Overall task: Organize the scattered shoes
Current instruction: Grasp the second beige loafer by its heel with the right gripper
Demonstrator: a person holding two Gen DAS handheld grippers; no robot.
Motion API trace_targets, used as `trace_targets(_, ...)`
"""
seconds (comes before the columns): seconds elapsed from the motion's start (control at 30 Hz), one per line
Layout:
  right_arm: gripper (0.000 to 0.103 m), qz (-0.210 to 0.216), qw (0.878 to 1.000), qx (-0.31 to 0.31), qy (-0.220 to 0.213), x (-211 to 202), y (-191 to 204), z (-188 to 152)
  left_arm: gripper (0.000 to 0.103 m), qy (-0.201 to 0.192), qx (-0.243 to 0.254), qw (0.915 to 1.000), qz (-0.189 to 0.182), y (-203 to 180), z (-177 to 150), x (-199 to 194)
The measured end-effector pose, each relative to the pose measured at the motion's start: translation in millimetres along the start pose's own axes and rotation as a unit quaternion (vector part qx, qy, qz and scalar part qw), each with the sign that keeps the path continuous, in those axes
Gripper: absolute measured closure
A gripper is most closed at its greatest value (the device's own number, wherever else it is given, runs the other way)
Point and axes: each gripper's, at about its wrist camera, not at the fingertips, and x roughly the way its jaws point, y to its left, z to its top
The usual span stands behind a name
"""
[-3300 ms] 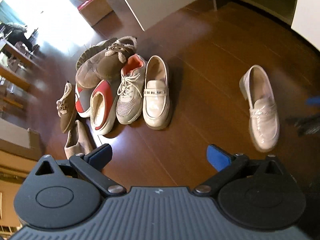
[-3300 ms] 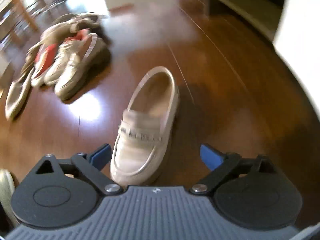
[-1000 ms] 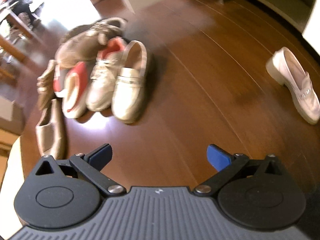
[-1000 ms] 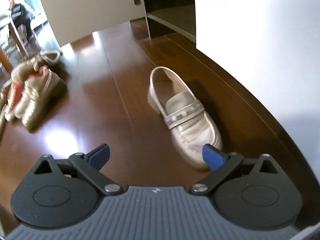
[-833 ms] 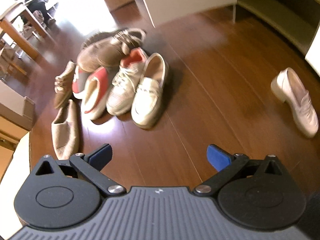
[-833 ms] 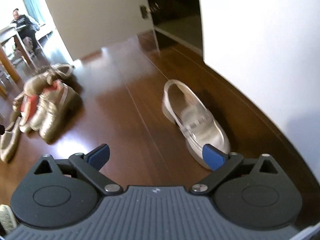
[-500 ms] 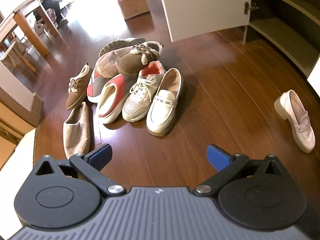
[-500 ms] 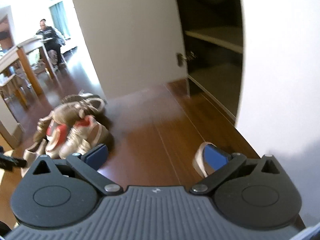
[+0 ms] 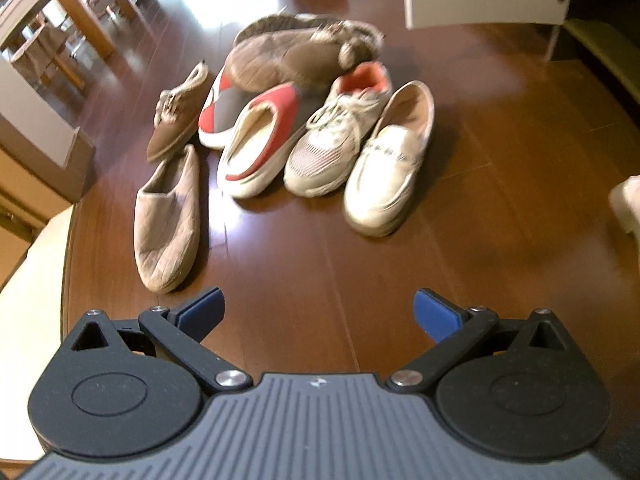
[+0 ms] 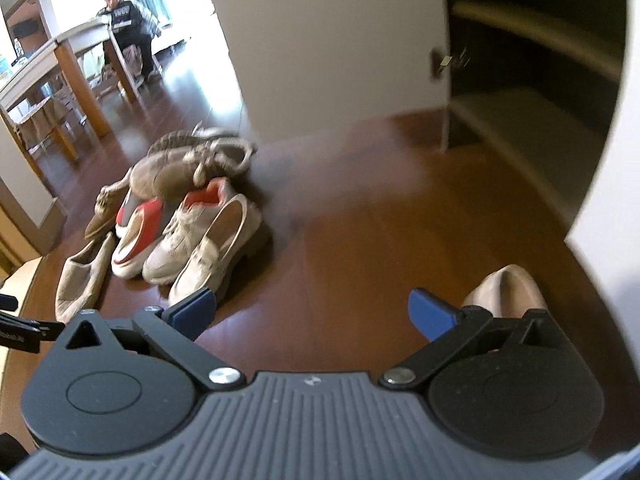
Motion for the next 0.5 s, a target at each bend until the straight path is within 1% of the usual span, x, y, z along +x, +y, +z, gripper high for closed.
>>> trace_targets(0.03, 0.002, 0.007, 1.000, 0.001, 0.014, 19, 6, 2, 0.001, 0.001, -0.002, 1.0000, 0.005, 2, 0, 5)
trace_targets(0.07, 0.006, 0.011, 1.000, 0.001, 0.022, 33, 11, 3, 0.001, 0.001, -0.003, 1.0000, 0.009, 5, 0, 10)
trace_targets(0.1, 0.010, 0.016, 0.999, 0.003, 0.036, 56, 18, 6, 0.001, 0.001, -0.003, 0.9999, 0.011, 6, 1, 14)
trace_targets(0.17, 0.032, 0.023, 0.998, 0.018, 0.064, 105, 33, 15, 0.001, 0.001, -0.004, 0.9999, 0.015, 9, 2, 21)
trace_targets(0.23, 0.042, 0.031, 0.995, 0.043, 0.089, 156, 45, 27, 0.001, -0.002, -0.006, 0.9998, 0.018, 13, 6, 29)
trace_targets(0.3, 0.046, 0.036, 0.992, 0.065, 0.100, 199, 56, 40, 0.001, -0.007, -0.010, 0.9997, 0.020, 16, 11, 36)
trace_targets(0.37, 0.046, 0.034, 0.990, 0.087, 0.108, 240, 66, 50, 0.001, -0.016, -0.016, 0.9994, 0.025, 19, 17, 44)
trace_targets(0.43, 0.048, 0.021, 0.985, 0.118, 0.121, 282, 75, 56, 0.001, -0.019, -0.018, 0.9993, 0.028, 21, 19, 50)
trace_targets(0.5, 0.053, -0.008, 0.981, 0.139, 0.133, 317, 82, 58, 0.001, -0.014, -0.019, 0.9992, 0.033, 23, 19, 58)
